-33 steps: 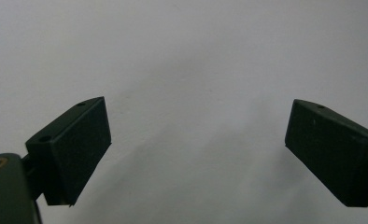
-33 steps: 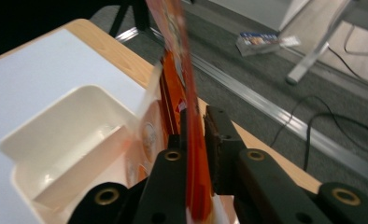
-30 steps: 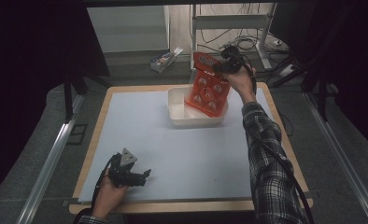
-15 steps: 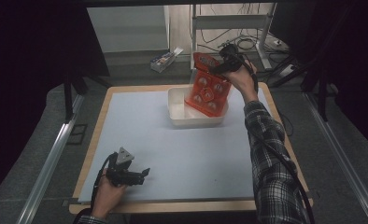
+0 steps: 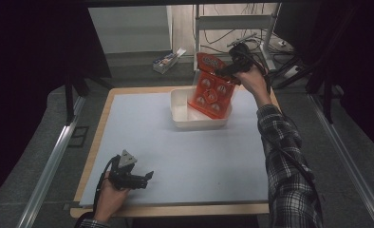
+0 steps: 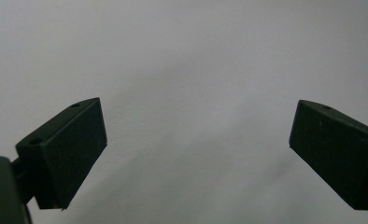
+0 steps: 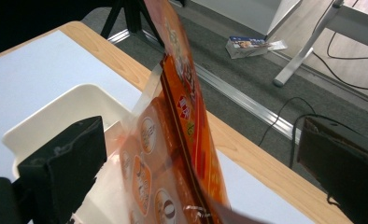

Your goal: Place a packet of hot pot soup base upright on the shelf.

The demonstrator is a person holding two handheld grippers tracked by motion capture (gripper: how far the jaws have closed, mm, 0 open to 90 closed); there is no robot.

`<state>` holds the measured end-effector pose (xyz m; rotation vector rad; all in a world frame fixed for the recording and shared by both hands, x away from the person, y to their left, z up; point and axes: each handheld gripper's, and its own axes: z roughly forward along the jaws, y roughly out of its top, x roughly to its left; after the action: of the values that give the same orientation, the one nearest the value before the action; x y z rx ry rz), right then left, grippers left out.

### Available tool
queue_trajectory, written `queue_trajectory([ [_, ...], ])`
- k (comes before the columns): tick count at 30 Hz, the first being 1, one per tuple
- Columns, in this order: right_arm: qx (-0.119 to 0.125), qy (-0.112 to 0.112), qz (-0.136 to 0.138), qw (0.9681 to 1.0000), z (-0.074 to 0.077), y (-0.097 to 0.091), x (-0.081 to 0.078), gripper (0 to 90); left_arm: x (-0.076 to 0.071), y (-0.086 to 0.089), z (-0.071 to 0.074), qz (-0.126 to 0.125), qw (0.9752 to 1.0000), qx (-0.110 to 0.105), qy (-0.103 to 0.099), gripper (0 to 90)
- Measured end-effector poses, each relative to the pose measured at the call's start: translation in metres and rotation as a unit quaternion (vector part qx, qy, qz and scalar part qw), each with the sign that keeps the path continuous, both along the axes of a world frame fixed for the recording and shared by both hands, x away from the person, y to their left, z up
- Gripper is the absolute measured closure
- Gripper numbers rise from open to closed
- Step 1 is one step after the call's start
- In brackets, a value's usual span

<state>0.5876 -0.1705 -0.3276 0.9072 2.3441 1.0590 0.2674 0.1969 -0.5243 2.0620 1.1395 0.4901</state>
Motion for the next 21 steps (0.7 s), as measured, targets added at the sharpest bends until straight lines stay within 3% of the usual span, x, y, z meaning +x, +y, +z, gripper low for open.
queue_trajectory([
  [14, -0.01, -0.004, -0.005, 0.9999, 0.002, -0.018, -0.02, 1.0, 0.0, -0.001, -0.001, -0.01, 0.9999, 0.003, 0.013, 3.0],
  [21, 0.003, -0.009, -0.01, 0.9999, 0.005, -0.024, -0.031, 1.5, 0.001, -0.004, 0.0, -0.016, 0.9998, -0.002, 0.011, 3.1],
])
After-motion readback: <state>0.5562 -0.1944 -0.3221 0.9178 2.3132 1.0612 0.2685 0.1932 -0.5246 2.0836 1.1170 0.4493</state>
